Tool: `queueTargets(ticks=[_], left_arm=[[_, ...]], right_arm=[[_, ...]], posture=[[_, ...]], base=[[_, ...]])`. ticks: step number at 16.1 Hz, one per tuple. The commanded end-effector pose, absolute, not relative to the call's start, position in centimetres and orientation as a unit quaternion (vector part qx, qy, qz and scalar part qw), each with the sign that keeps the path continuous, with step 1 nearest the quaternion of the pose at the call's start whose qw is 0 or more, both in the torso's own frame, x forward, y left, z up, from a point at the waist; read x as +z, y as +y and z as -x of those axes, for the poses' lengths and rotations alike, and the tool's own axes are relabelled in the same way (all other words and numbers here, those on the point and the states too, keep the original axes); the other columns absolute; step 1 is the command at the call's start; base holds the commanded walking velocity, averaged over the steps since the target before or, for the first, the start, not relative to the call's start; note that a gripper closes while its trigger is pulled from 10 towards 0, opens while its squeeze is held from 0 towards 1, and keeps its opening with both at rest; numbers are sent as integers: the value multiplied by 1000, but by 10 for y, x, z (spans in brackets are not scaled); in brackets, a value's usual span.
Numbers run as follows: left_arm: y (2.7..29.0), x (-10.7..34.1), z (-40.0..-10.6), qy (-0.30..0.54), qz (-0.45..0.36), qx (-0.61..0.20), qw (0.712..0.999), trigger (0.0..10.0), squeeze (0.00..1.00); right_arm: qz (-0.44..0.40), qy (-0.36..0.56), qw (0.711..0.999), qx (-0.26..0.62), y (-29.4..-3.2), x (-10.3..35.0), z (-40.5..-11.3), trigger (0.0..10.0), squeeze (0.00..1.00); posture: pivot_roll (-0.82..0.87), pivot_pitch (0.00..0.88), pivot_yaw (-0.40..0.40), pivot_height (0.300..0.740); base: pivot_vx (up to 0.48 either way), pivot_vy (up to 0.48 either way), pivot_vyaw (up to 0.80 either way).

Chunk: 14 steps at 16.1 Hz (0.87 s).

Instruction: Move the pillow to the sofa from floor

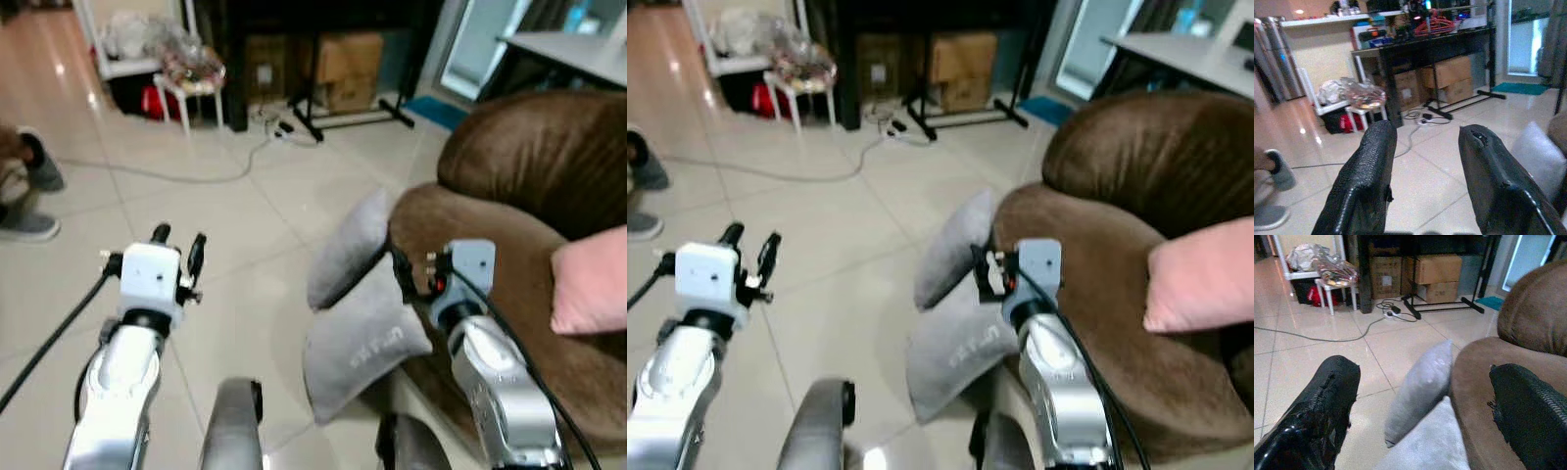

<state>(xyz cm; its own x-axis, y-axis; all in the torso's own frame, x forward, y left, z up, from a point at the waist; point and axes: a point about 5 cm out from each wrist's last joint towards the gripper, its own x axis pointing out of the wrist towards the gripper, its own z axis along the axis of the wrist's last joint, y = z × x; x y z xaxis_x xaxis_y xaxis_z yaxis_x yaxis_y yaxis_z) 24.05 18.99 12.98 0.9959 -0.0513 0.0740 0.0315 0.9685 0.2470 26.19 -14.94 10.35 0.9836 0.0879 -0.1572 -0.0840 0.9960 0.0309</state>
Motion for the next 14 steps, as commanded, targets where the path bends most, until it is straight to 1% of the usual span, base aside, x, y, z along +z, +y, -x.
queueTargets(ticks=[1, 12, 13, 14], left_arm=[[183, 132, -242, -47, -120, -39, 991, 10000, 0], [184, 132, -241, -44, -120, -39, 991, 10000, 0], [184, 132, -241, -44, -120, -39, 991, 10000, 0], [184, 132, -241, -44, -119, -39, 991, 10000, 0]], right_arm=[[-8, 77, 997, 31, -157, 105, -262, 10000, 0], [1, 82, 996, 34, -156, 103, -264, 10000, 0], [-2, 89, 996, 33, -157, 102, -263, 10000, 0], [-18, 92, 995, 31, -157, 101, -263, 10000, 0]], posture=[[56, 0, -62, 610], [62, 0, -70, 610], [62, 0, -71, 610], [60, 0, -70, 610]], base=[[296, 0, 0], [295, 0, 0], [296, 0, 0], [296, 0, -469]])
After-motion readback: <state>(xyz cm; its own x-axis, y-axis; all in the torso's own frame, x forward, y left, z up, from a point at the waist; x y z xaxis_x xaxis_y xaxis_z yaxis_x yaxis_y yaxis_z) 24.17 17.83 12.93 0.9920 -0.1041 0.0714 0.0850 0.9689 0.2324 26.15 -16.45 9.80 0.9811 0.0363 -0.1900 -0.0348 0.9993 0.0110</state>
